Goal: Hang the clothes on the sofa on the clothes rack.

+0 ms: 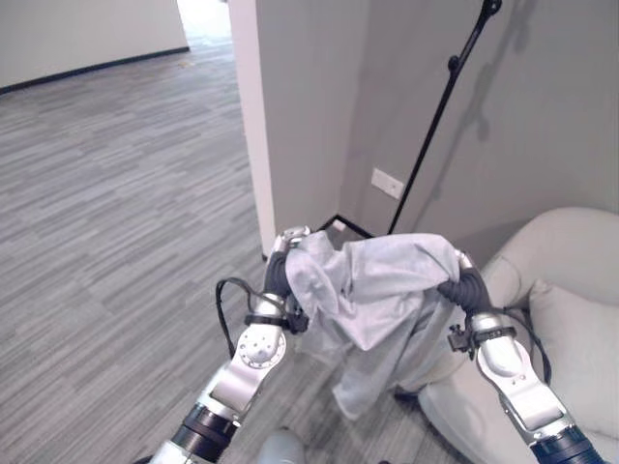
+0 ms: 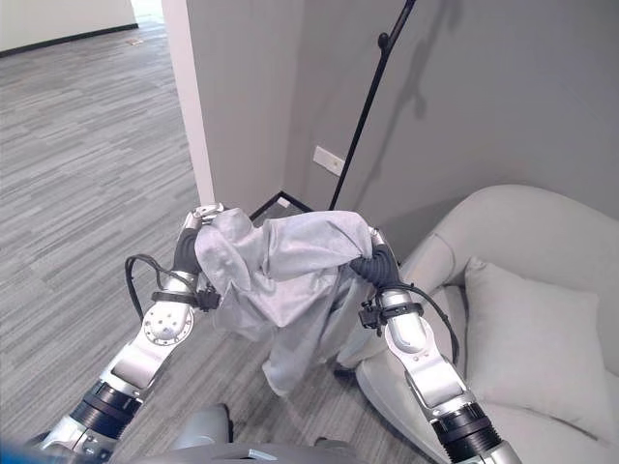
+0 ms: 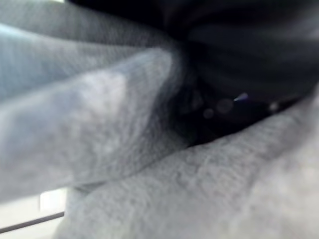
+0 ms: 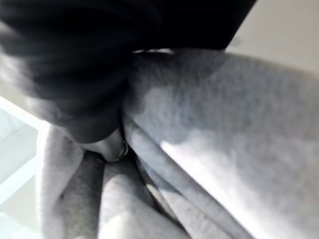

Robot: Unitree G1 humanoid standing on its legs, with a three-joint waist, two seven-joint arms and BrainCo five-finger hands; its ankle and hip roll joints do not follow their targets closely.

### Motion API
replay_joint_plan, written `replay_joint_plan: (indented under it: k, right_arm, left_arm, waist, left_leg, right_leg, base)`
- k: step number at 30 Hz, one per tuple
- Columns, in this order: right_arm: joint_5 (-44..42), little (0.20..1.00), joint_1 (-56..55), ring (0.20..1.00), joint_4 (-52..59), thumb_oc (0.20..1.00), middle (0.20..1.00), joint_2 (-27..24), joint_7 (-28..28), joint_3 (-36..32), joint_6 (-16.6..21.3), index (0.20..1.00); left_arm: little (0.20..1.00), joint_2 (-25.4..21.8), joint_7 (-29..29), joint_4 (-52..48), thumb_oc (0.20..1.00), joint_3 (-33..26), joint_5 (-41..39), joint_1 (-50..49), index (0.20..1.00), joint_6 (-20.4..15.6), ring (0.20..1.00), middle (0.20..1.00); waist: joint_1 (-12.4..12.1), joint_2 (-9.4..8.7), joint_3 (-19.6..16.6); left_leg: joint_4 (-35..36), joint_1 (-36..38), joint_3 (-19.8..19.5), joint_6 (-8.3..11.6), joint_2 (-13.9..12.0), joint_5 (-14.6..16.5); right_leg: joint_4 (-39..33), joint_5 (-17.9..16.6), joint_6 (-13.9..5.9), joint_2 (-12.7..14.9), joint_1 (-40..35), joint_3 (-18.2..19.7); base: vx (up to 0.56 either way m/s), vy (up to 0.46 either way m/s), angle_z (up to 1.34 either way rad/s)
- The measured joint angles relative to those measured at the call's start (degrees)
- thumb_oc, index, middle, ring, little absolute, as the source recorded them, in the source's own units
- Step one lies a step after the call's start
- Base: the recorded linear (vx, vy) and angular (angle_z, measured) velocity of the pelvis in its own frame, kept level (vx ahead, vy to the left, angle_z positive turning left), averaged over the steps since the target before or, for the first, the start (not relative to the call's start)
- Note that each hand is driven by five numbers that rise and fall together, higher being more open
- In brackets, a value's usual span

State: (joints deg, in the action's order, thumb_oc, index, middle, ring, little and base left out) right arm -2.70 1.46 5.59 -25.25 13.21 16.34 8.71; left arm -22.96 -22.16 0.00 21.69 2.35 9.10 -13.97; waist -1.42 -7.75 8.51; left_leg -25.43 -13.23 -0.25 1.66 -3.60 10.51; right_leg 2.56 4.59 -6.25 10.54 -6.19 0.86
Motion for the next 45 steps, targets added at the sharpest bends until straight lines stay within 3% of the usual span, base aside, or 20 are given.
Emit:
replay_joint_plan:
  k: [4, 6, 8, 9, 11, 13, 17, 22, 26, 27, 28, 30, 33, 34, 36, 37, 41, 42, 44, 45]
  right_arm:
    - [1.26, 0.2, -1.44, 0.2, 0.84, 0.2, 0.2, 1.08, -0.04, -0.16, -0.77, 0.2]
    - [2.8, 0.2, -1.76, 0.2, 1.3, 0.2, 0.2, 3.09, 0.03, -0.02, -0.95, 0.2]
    - [3.08, 0.2, -1.21, 0.2, 0.93, 0.2, 0.2, 3.55, -0.01, 0.04, -1.04, 0.2]
    - [4.2, 0.2, -1.81, 0.2, 0.6, 0.2, 0.2, 3.24, -0.01, -0.02, -1.02, 0.2]
    - [5.06, 0.2, -2.69, 0.2, 0.62, 0.2, 0.2, 3.27, -0.56, 0.0, -1.06, 0.2]
    - [5.05, 0.2, -4.81, 0.2, 0.97, 0.2, 0.2, 1.64, -1.41, -0.62, -0.79, 0.2]
    - [5.01, 0.2, -6.14, 0.2, 0.76, 0.2, 0.2, -1.06, -1.55, -1.43, -0.96, 0.2]
    - [5.01, 0.2, -5.15, 0.2, -0.03, 0.2, 0.2, -1.08, -1.56, -1.27, -1.05, 0.2]
    - [4.99, 0.2, -3.48, 0.2, -1.67, 0.2, 0.2, -0.01, -1.25, -0.63, -1.05, 0.2]
    - [4.97, 0.2, -3.71, 0.2, -2.11, 0.2, 0.2, 0.74, -1.21, -0.21, -1.19, 0.2]
    - [4.96, 0.2, -3.82, 0.2, -2.02, 0.2, 0.2, 0.76, -1.24, -0.04, -1.26, 0.2]
    - [4.88, 0.2, -3.8, 0.2, -1.93, 0.2, 0.2, 0.52, -1.19, -0.05, -1.32, 0.2]
    - [4.83, 0.2, -2.56, 0.2, -2.11, 0.2, 0.2, -1.04, -0.92, -0.12, -1.16, 0.2]
    - [4.43, 0.2, -1.48, 0.2, -1.91, 0.2, 0.2, -1.61, -0.65, -0.07, -1.08, 0.2]
    - [3.78, 0.2, 0.16, 0.2, -2.17, 0.2, 0.2, -2.08, 0.72, -0.05, -0.98, 0.2]
    - [3.78, 0.2, 0.14, 0.2, -2.17, 0.2, 0.2, -2.05, 0.79, 0.12, -0.98, 0.2]
    - [3.78, 0.2, 0.37, 0.2, -1.9, 0.2, 0.2, -1.66, 0.95, 0.18, -0.99, 0.2]
    - [3.79, 0.2, 0.99, 0.2, -1.9, 0.2, 0.2, -2.02, 1.04, -0.01, -0.89, 0.2]
    - [3.79, 0.2, 0.98, 0.2, -2.24, 0.2, 0.2, -1.93, 1.19, 0.0, -0.99, 0.2]
    - [3.89, 0.2, 0.78, 0.2, -2.54, 0.2, 0.2, -1.81, 1.31, 0.17, -0.93, 0.2]
  left_arm:
    - [0.2, -4.89, 0.03, 0.35, 0.2, 0.91, 0.34, 0.05, 0.2, 0.08, 0.2, 0.2]
    - [0.2, -6.52, 0.14, 0.8, 0.2, 0.39, 0.91, -0.37, 0.2, 0.22, 0.2, 0.2]
    - [0.2, -7.05, 0.04, 0.85, 0.2, 0.3, 1.17, -0.76, 0.2, 0.25, 0.2, 0.2]
    - [0.2, -6.43, 0.0, 0.74, 0.2, -0.14, 1.21, -1.54, 0.2, 0.2, 0.2, 0.2]
    - [0.2, -5.95, 0.11, 0.47, 0.2, -1.3, 1.72, -3.66, 0.2, 0.11, 0.2, 0.2]
    - [0.2, -5.49, 0.51, 0.38, 0.2, -2.44, 2.96, -5.67, 0.2, 0.13, 0.2, 0.2]
    - [0.2, -3.28, 1.39, 0.34, 0.2, -2.73, 2.98, -7.33, 0.2, 0.26, 0.2, 0.2]
    - [0.2, -1.24, 2.93, 0.6, 0.2, -2.32, 2.95, -8.98, 0.2, 0.33, 0.2, 0.2]
    - [0.2, -0.28, 3.21, 0.68, 0.2, -1.94, 2.76, -9.09, 0.2, 0.4, 0.2, 0.2]
    - [0.2, 0.34, 2.95, 0.54, 0.2, -1.91, 2.47, -9.3, 0.2, 0.43, 0.2, 0.2]
    - [0.2, 0.65, 2.62, 0.04, 0.2, -1.91, 2.38, -9.61, 0.2, 0.43, 0.2, 0.2]
    - [0.2, 1.0, 2.2, -1.5, 0.2, -1.86, 2.22, -9.71, 0.2, 0.85, 0.2, 0.2]
    - [0.2, 0.65, 2.2, -1.13, 0.2, -2.06, 0.11, -8.91, 0.2, 0.84, 0.2, 0.2]
    - [0.2, 0.35, 2.17, -1.12, 0.2, -2.56, -0.17, -8.63, 0.2, 0.87, 0.2, 0.2]
    - [0.2, 0.99, 2.24, -1.09, 0.2, -2.31, -2.33, -8.36, 0.2, 0.85, 0.2, 0.2]
    - [0.2, 0.99, 2.32, -1.12, 0.2, -2.25, -2.37, -8.13, 0.2, 0.83, 0.2, 0.2]
    - [0.2, 0.75, 2.68, -1.46, 0.2, -1.73, -5.5, -7.96, 0.2, 0.83, 0.2, 0.2]
    - [0.2, 1.57, 2.93, -1.44, 0.2, -1.49, -6.67, -7.34, 0.2, 0.83, 0.2, 0.2]
    - [0.2, 2.19, 3.14, -1.37, 0.2, -0.95, -6.69, -6.52, 0.2, 0.83, 0.2, 0.2]
    - [0.2, 2.56, 3.16, -1.04, 0.2, -0.37, -6.93, -5.99, 0.2, 0.78, 0.2, 0.2]
  waist:
    - [1.28, -1.4, -1.07]
    - [1.86, -1.12, -1.24]
    - [0.99, -0.92, -1.43]
    - [1.07, 0.43, -2.12]
    - [0.98, 0.63, -2.52]
    - [1.78, 1.23, -2.58]
    - [3.24, 1.68, -2.39]
    - [2.96, -0.79, -1.43]
    - [2.77, -1.97, -1.35]
    - [3.01, -1.23, -1.72]
    - [2.89, -0.37, -2.69]
    - [4.52, 1.37, -5.33]
    - [4.33, -0.01, -8.22]
    - [4.27, -0.46, -8.51]
    - [3.12, -0.56, -8.19]
    - [2.96, -1.18, -7.77]
    - [1.88, -4.25, -4.48]
    - [1.41, -4.26, -2.8]
    - [1.24, -3.07, -1.79]
    - [0.98, -2.6, -1.54]
  left_leg:
    - [1.12, 0.57, 6.26, -4.79, 3.12, 1.79]
    - [2.2, 2.0, 9.15, -6.09, 2.59, 1.48]
    - [2.72, 4.24, 12.26, -7.38, 2.98, 2.17]
    - [3.8, 5.39, 12.85, -8.28, 3.51, 2.4]
    - [8.33, 8.84, 13.11, -9.31, 5.02, 1.21]
    - [15.08, 12.28, 13.49, -9.56, 5.13, -2.77]
    - [20.42, 13.76, 14.47, -8.87, 6.42, -5.11]
    - [23.28, 16.27, 14.92, -8.8, 7.96, -5.45]
    - [23.34, 20.01, 11.99, -5.32, 7.48, -3.24]
    - [23.21, 22.12, 10.44, -3.2, 5.43, -1.84]
    - [23.34, 23.31, 10.05, -1.83, 2.97, -0.98]
    - [24.66, 26.51, 9.08, 1.81, -2.97, 0.01]
    - [14.21, 22.78, 7.97, 2.0, -6.52, -0.11]
    - [1.04, 16.52, 6.84, 1.63, -8.06, -0.5]
    - [-16.29, 8.7, 2.51, 2.51, -9.32, -2.64]
    - [-17.87, 6.99, 2.41, 2.9, -9.52, -2.36]
    - [-10.24, 1.58, 2.7, 3.26, -9.64, -1.7]
    - [1.61, 0.97, 2.18, 2.13, -7.83, -3.01]
    - [6.2, -0.67, 1.95, 1.07, -6.29, -4.49]
    - [9.93, -2.0, 0.3, 1.87, -4.58, -5.14]
  right_leg:
    - [10.04, -2.87, -0.45, 3.42, 8.43, 1.19]
    - [17.6, -3.99, 1.22, 6.45, 12.25, -2.28]
    - [21.42, -6.17, 4.1, 10.26, 13.5, -10.22]
    - [24.63, -5.29, 2.91, 11.91, 13.36, -14.5]
    - [26.16, -3.29, 0.89, 11.12, 12.13, -15.99]
    - [23.71, 1.1, -1.09, 4.71, 12.18, -13.09]
    - [12.25, 0.38, -1.62, 1.49, 15.59, -17.45]
    - [-4.54, -8.3, -3.0, 1.46, 15.8, -17.9]
    - [-0.07, -9.73, -1.46, 3.62, 13.73, -18.24]
    - [3.23, -10.06, -0.99, 2.3, 13.06, -17.97]
    - [4.63, -8.46, 1.37, -0.03, 12.57, -18.58]
    - [7.68, -2.66, 4.6, -5.28, 10.5, -21.22]
    - [8.27, -0.99, 7.02, -8.85, 9.46, -21.13]
    - [6.33, -1.9, 8.57, -10.12, 8.42, -20.75]
    - [2.87, 0.03, 12.02, -11.66, 4.46, -19.26]
    - [2.1, 0.16, 12.22, -11.63, 3.61, -18.98]
    - [-1.23, 0.57, 11.78, -10.59, -0.07, -16.35]
    - [-1.85, 0.54, 10.75, -9.65, -0.84, -15.98]
    - [-1.75, 0.71, 9.97, -9.34, -1.06, -15.99]
    - [-2.46, 1.47, 8.79, -8.73, -1.79, -15.4]
  base:
    - [0.24, 0.54, -0.44]
    - [0.1, 0.349, -0.6]
    - [0.12, 0.3, -0.62]
    - [0.2, 0.394, -0.47]
    - [0.13, 0.226, -0.31]
    - [0.03, 0.082, -0.11]
    - [0.12, 0.03, -0.17]
    - [0.25, -0.029, -0.02]
    - [0.43, -0.11, 0.32]
    - [0.63, -0.219, 0.4]
    - [0.61, -0.252, 0.25]
    - [0.46, -0.262, 0.13]
    - [0.25, -0.238, -0.22]
    - [0.21, -0.195, -0.37]
    - [0.22, -0.134, -0.54]
    - [0.15, -0.047, -0.3]
    - [0.13, 0.068, -0.15]
    - [0.13, 0.143, -0.19]
    - [0.23, 0.195, -0.15]
    - [0.22, 0.131, -0.1]
